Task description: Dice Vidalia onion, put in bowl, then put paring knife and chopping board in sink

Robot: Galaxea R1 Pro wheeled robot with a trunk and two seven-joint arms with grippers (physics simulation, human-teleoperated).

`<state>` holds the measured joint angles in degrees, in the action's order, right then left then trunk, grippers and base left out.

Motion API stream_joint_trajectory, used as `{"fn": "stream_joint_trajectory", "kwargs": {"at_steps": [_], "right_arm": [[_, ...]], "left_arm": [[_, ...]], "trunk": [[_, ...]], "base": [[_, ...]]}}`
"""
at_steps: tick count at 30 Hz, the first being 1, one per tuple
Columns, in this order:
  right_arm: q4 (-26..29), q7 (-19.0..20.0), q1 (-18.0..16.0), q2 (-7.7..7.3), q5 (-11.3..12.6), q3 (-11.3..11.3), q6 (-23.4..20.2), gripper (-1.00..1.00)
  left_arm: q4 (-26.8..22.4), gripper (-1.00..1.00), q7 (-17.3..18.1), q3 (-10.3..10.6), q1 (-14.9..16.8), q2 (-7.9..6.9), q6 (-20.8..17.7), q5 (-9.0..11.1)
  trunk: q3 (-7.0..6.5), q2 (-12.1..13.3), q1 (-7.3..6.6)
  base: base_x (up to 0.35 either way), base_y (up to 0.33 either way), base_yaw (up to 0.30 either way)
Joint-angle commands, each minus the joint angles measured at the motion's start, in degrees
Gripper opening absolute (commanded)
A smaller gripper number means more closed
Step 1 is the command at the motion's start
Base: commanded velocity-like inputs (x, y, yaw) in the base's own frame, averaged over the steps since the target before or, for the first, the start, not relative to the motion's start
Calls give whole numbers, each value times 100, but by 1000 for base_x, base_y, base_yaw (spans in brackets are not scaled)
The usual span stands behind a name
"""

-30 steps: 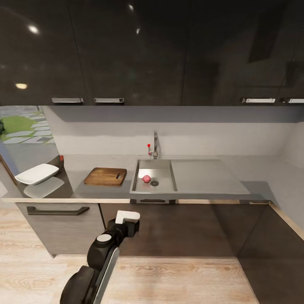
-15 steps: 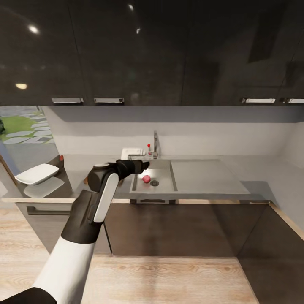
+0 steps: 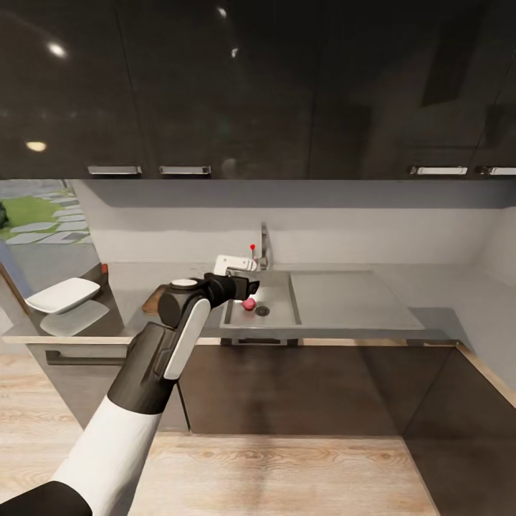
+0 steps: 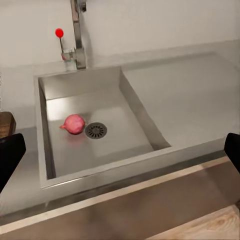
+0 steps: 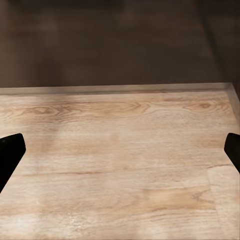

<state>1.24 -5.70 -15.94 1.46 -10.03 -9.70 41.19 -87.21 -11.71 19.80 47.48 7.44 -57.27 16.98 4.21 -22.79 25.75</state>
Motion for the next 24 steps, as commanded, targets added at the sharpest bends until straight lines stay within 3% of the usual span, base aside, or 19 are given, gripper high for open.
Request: {"fn": "stream_joint_trajectory", "kwargs": {"at_steps": [1, 8, 16, 24], "right_arm": [[-5, -44, -5, 2, -62, -26, 12, 100], [-15, -52, -5, 3, -59, -27, 12, 100], [-25, -75, -5, 28, -57, -24, -10, 100], [-28, -57, -5, 26, -53, -30, -794, 100]], "left_arm": [[1, 100, -58, 10, 5, -3, -18, 58], [64, 100, -68, 31, -1, -20, -7, 52], [597, 100, -73, 25, -2, -19, 11, 45], [777, 100, -76, -69, -2, -91, 22, 42]], "trunk": [[13, -13, 4], [13, -13, 4], [13, -13, 4], [13, -13, 4]], "base": [[0, 0, 0], [85, -61, 0], [226, -201, 0], [240, -187, 0]]}}
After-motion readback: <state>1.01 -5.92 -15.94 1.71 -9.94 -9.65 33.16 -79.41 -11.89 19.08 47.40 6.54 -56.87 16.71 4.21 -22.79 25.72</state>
